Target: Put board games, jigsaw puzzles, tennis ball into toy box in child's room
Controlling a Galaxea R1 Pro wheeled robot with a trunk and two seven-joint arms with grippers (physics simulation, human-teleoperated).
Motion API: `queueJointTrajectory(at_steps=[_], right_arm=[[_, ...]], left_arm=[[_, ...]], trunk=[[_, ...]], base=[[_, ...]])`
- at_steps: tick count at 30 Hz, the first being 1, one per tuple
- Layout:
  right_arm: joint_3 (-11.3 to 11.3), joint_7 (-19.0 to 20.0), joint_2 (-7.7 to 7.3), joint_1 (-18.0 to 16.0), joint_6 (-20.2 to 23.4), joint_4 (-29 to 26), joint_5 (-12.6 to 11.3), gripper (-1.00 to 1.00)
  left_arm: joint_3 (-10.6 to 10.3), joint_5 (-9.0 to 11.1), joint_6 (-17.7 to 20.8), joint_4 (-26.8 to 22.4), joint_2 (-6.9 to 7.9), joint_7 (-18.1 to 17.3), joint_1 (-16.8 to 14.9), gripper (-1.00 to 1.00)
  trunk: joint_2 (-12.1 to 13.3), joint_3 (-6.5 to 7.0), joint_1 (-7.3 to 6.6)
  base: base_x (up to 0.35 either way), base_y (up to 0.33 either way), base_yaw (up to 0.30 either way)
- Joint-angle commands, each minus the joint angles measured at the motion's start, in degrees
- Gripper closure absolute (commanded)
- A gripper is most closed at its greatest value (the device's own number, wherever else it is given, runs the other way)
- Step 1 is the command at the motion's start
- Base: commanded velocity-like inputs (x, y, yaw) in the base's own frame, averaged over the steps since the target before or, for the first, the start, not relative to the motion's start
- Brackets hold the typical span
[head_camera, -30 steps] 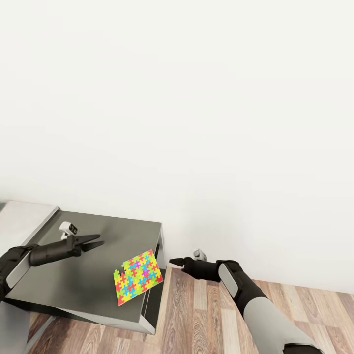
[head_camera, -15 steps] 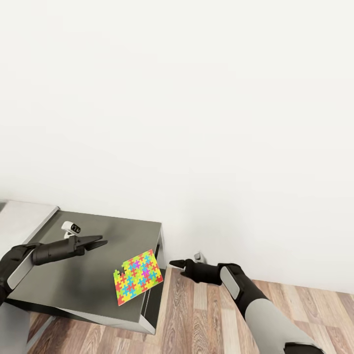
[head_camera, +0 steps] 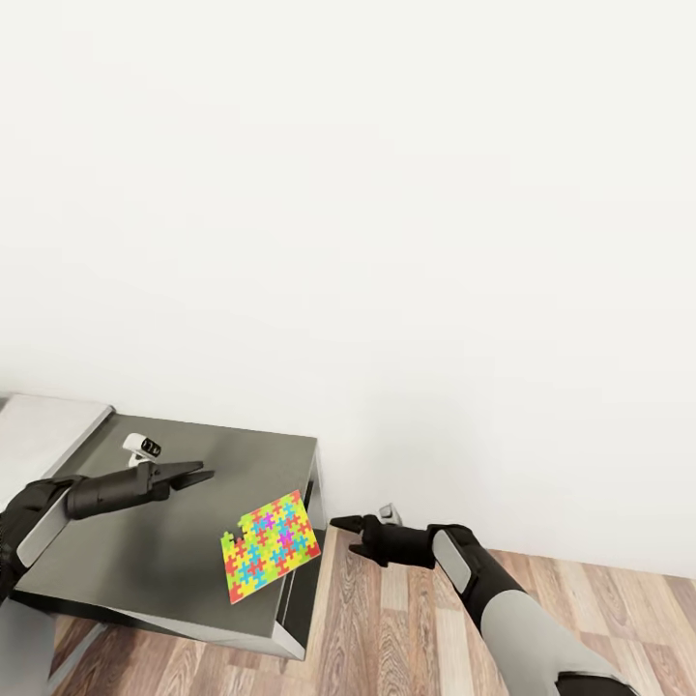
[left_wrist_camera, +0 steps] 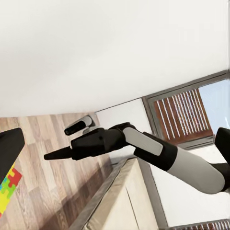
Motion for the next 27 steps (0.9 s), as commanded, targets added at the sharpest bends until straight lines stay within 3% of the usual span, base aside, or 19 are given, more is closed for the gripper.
queueJointTrajectory(at_steps=[1, 9, 15, 27], right_arm=[[-0.8, 0.1, 0.03, 0.0, 0.5, 0.0, -0.3, -1.00], [-2.0, 0.1, -0.07, 0.0, 0.7, 0.1, -1.2, -1.00], [-2.0, 0.1, -0.06, 0.0, 0.7, 0.1, -1.3, -1.00], [-2.0, -0.4, 0.09, 0.0, 0.9, 0.1, -1.3, -1.00]], left_arm=[[-0.3, 0.4, 0.8, -0.8, -0.21, -0.1, 0.1, -1.00], [-0.3, 0.2, 5.6, -10.2, -1.54, 0.2, 3.0, -1.00], [0.0, -0.1, 6.3, -11.5, -3.21, 0.4, 3.5, -1.00], [0.1, 0.1, 6.5, -12.4, -3.56, 0.4, 3.5, -1.00]], trunk=[[-0.5, -0.28, 0.25], [-3.3, -1.53, 1.79], [-5.3, -2.43, 2.88], [-9.3, -4.22, 5.08]], base=[[0.000, 0.000, 0.000], [0.000, 0.000, 0.000], [0.000, 0.000, 0.000], [0.000, 0.000, 0.000]])
